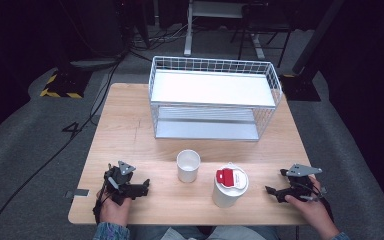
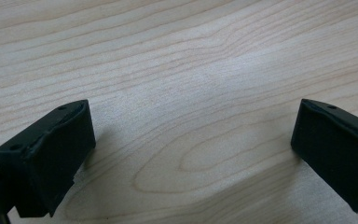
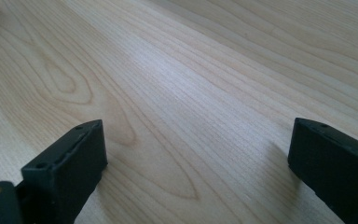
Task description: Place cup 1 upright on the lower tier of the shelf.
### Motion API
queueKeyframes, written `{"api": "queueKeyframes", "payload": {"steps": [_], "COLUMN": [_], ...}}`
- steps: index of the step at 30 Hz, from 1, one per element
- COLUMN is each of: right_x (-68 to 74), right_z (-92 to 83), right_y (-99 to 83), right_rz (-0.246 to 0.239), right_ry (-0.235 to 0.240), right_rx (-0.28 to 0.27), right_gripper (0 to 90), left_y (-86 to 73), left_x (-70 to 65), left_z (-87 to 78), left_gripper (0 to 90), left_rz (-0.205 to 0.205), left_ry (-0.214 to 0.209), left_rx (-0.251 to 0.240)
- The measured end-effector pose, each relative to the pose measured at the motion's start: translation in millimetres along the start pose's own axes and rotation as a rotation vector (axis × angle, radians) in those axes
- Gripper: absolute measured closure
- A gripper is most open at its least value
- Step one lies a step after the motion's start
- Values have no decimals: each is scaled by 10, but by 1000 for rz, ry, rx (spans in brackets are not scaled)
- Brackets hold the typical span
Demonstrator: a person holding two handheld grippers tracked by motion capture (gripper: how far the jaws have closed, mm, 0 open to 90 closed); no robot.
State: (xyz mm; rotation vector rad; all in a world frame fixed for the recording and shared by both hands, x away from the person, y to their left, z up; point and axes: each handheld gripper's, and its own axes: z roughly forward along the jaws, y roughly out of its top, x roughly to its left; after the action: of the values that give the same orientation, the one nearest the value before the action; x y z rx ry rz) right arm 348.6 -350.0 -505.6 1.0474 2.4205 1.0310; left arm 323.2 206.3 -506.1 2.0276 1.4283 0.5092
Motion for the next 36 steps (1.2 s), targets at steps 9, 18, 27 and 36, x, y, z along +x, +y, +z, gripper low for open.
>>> {"api": "queueKeyframes", "payload": {"steps": [9, 18, 27, 36], "right_x": [-7, -8, -6, -7], "right_z": [7, 16, 14, 13], "right_y": [6, 16, 15, 14], "right_rz": [3, 4, 6, 8], "right_ry": [0, -5, -6, -9], "right_rx": [-1, 0, 0, -2], "right_gripper": [48, 48, 51, 57], "left_y": [2, 2, 2, 6], "left_x": [-7, -7, -8, -6], "left_z": [1, 1, 2, -14], "left_gripper": [1, 1, 1, 69], "left_rz": [-6, -6, -7, 19], "left_ry": [5, 5, 3, -15], "left_rx": [0, 0, 1, -18]}}
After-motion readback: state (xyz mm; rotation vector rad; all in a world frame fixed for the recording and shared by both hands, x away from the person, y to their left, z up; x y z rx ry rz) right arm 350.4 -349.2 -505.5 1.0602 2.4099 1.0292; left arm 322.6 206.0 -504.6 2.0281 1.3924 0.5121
